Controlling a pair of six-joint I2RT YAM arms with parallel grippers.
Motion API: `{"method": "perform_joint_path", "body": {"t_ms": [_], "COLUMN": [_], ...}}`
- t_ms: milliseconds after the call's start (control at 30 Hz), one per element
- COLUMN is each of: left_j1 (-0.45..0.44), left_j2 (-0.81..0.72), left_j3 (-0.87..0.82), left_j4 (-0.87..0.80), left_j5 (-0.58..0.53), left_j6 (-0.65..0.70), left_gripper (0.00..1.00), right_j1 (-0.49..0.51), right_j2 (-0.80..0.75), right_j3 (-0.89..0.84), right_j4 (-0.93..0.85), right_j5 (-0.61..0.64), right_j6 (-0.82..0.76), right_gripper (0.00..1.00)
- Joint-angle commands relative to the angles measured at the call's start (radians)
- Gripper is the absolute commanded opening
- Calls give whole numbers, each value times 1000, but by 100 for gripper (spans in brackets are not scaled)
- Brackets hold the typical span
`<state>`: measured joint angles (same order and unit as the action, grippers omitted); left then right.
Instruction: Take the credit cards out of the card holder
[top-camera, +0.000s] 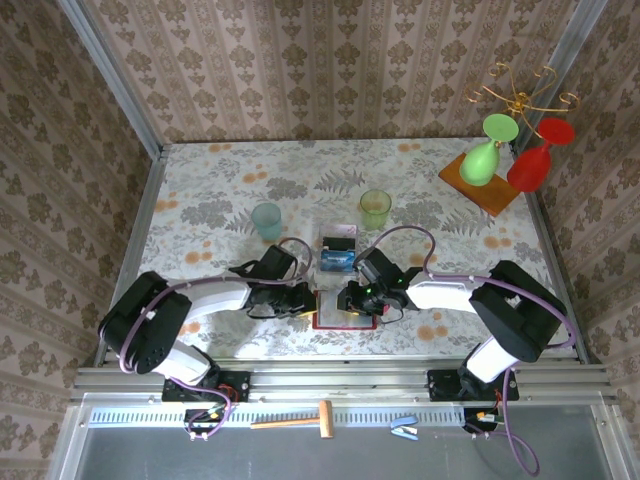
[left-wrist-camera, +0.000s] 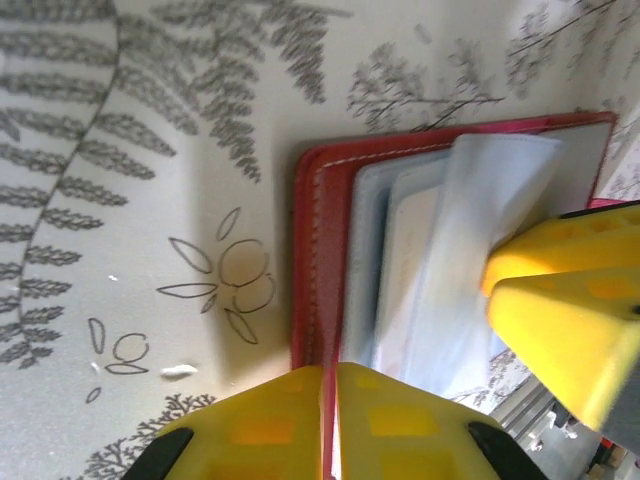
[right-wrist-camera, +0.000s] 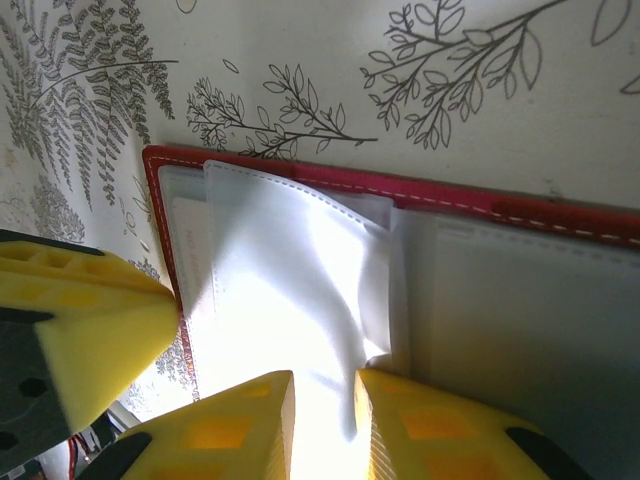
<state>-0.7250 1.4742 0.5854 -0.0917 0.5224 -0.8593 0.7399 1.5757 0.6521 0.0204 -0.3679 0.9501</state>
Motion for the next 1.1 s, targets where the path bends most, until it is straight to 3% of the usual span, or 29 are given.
{"method": "perform_joint_path", "body": {"t_ms": [0, 500, 1067], "left_j1": [5, -39, -49], "left_j2": [-45, 68, 136], "left_j3": [49, 76, 47], "left_j4": [-51, 119, 167], "left_j5": [-21, 29, 43], "left_j6": [2, -98, -111], "left_gripper": [14, 28, 29], "right_j1": [-12, -38, -57], "right_j2": [-5, -14, -3], "right_j3": [-35, -97, -139], "right_j4": [19, 90, 162], "right_j5": [-7, -31, -57], "right_j6": [21, 39, 56], "right_gripper": [26, 26, 25]}}
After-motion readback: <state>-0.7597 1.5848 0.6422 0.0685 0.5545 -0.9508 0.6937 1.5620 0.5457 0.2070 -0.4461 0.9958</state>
